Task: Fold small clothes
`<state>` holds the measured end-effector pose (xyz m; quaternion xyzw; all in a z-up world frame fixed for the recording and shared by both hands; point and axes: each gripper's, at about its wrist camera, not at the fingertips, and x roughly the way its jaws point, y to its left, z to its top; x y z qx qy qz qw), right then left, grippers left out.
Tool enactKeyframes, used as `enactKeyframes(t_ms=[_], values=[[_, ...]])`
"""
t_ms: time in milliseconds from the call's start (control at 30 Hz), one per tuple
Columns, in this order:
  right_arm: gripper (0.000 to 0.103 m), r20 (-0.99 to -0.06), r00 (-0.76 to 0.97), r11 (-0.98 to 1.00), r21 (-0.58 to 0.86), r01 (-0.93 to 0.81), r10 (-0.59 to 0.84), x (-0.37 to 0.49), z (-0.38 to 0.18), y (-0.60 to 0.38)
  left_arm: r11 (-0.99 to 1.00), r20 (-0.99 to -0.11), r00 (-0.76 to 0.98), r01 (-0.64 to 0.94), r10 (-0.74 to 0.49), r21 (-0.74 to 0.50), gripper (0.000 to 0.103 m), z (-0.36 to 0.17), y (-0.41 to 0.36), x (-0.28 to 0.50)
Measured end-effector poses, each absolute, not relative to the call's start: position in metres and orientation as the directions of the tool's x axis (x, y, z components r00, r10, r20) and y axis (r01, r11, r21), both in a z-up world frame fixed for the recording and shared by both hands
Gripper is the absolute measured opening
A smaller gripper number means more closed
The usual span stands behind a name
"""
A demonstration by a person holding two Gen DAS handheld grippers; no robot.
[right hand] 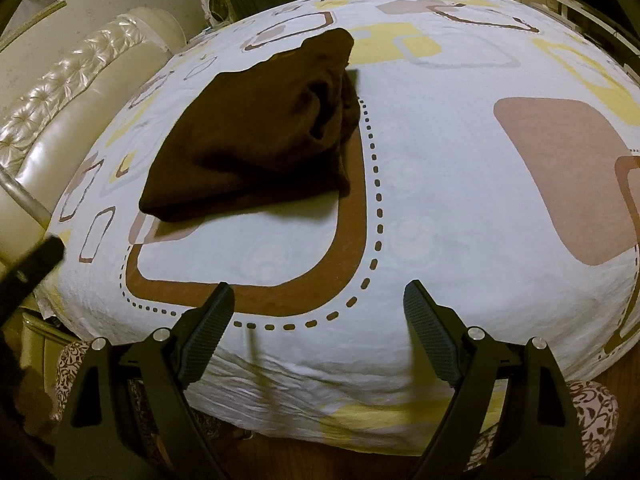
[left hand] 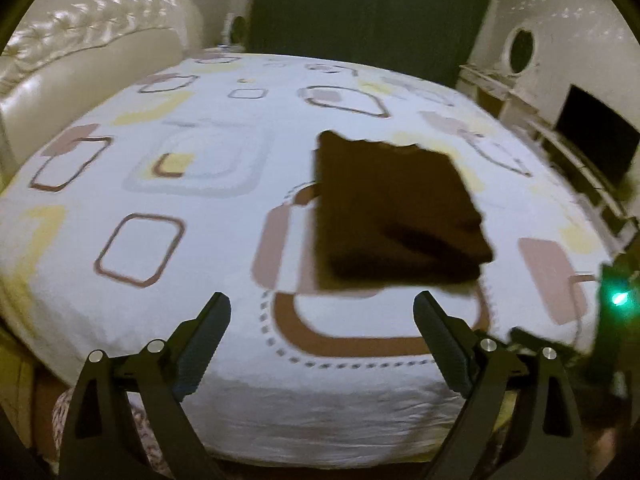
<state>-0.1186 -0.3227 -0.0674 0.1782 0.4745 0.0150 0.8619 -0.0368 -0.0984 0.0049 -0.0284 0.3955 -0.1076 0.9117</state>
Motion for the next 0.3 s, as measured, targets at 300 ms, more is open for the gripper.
enactKeyframes(t_ms=[300], values=[[0.092,-0.742,0.635,0.908,0.391,0.149,0.216,-0.082,-0.027,-0.366,0.997,-0.682,0.731,-0.03,-0.024,-0.066,0.092,0.028,-0.051,0.078]])
